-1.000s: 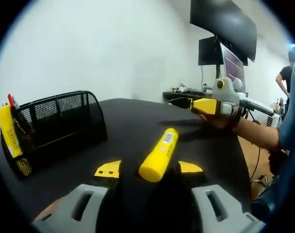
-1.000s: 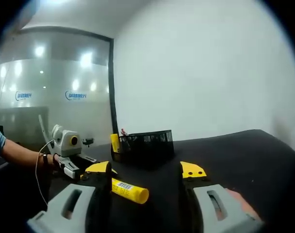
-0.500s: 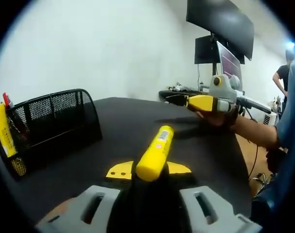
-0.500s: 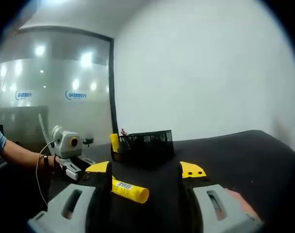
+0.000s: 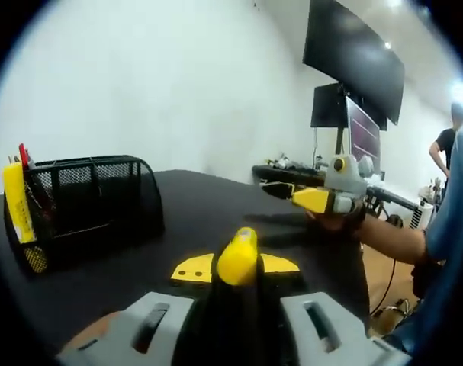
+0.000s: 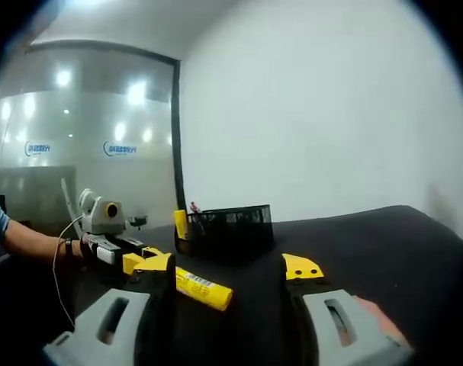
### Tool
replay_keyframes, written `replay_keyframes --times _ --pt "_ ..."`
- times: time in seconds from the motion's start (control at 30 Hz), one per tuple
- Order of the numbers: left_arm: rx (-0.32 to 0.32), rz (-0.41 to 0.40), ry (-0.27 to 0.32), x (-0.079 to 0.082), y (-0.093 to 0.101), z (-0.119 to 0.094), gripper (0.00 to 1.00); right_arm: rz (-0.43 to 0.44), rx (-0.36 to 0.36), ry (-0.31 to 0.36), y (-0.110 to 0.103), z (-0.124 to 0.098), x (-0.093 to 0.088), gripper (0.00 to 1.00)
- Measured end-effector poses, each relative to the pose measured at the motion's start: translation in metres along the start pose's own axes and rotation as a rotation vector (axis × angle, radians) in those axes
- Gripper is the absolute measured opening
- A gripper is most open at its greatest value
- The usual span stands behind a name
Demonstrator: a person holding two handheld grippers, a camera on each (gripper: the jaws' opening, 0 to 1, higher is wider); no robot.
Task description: Pick up pens and glue sticks and place them into the holder.
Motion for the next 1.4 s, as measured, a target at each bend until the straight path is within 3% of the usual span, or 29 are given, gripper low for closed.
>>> replay_keyframes --times 0.17,0.37,0.5,0.57,0.67,0.87,1.0,1.13,1.4 --pt "-0.003 -0.001 0.015 0.02 -0.002 0.006 0.18 -0.209 -0.021 -0.032 -0.015 0.004 -0.003 0.5" --pt "-0.01 0.023 0.0 0.032 0.003 0.013 0.18 -0.539 -0.063 -0.161 -0.041 0.016 -0.017 0.48" --pt "-0.015 0.038 0.003 0.038 0.011 0.017 0.18 -0.643 -0.066 -0.173 -0.06 0.029 -0.016 0.43" --pt "-0.015 0.046 0.001 0.04 0.013 0.018 0.18 -0.639 -0.095 -0.155 -0.062 0.034 -0.011 0.33" --pt "-0.016 0.053 0.0 0.043 0.015 0.021 0.18 -0.588 -0.073 -0.136 -0.06 0.044 -0.007 0.34" --pt "-0.02 0.059 -0.004 0.046 0.018 0.023 0.18 -0.621 -0.075 -0.147 -0.059 0.054 -0.011 0.33" --pt "-0.026 0.064 -0.009 0.054 0.002 0.031 0.18 -0.657 -0.086 -0.149 -0.059 0.06 -0.012 0.31" --pt "-0.024 0.068 -0.01 0.052 0.007 0.029 0.18 -0.656 -0.117 -0.118 -0.054 0.061 -0.008 0.22" --pt "-0.029 0.064 -0.003 0.051 0.012 0.031 0.18 -0.637 -0.144 -0.106 -0.047 0.06 -0.009 0.19"
Point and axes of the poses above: the point that each gripper's makers call its tool centre point, and the gripper's own axes: z roughly forward along the fingers, y roughly to its right, x roughly out of its top, the point moved 4 cm from there along -z, roughly backward along the fingers, and after that the axes turned 7 degrees about -y, right-handed, at the moved point
